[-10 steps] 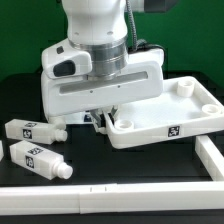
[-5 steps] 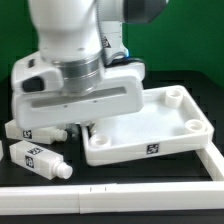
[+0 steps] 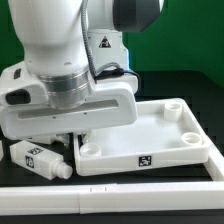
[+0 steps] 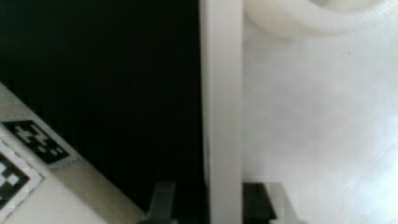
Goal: Assemble desk
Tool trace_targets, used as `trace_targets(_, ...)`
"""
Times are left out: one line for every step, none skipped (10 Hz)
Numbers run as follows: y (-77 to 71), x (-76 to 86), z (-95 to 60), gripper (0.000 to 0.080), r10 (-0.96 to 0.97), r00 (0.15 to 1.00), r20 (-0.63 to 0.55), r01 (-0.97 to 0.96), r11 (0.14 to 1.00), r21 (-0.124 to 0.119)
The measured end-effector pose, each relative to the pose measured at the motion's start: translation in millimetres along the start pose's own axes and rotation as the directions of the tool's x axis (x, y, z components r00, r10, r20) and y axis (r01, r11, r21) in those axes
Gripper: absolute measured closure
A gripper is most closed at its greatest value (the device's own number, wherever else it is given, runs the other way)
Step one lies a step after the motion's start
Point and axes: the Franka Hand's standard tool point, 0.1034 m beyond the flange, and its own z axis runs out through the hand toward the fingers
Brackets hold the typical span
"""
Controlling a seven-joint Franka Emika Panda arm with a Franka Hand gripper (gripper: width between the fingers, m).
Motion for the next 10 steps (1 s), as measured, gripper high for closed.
trace_targets(2.0, 1.3, 6.1, 0.0745, 0.006, 1.000, 0.008, -0.006, 1.000, 0.000)
trace_targets(5.8, 9.4, 9.2, 0.0745, 0.021, 1.000, 0.007, -0.021, 1.000, -0.003)
trace_targets(8.2, 18.2, 9.7, 0.0745, 0.040, 0.999, 0.000, -0.040, 0.999, -0.007)
trace_targets(5.3, 24.0, 11.4, 0.0745, 0.061, 0.998, -0.004, -0.061, 0.998, -0.011)
trace_targets(-0.5, 29.3, 13.6, 0.0745, 0.076, 0.997, -0.005, -0.076, 0.997, -0.014)
trace_targets(-1.0, 33.5, 12.6, 0.0745, 0.097, 0.995, -0.011, -0.097, 0.995, -0.020)
trace_targets(-1.0, 37.3, 12.6, 0.0745, 0.121, 0.992, -0.018, -0.121, 0.992, -0.024)
trace_targets(-0.8, 38.5, 13.1, 0.0745, 0.130, 0.991, -0.021, -0.130, 0.991, -0.035)
trace_targets(-0.9, 38.6, 13.1, 0.0745, 0.134, 0.991, -0.021, -0.135, 0.990, -0.042)
trace_targets(-1.0, 39.8, 12.3, 0.0745, 0.148, 0.989, -0.023, -0.149, 0.988, -0.043)
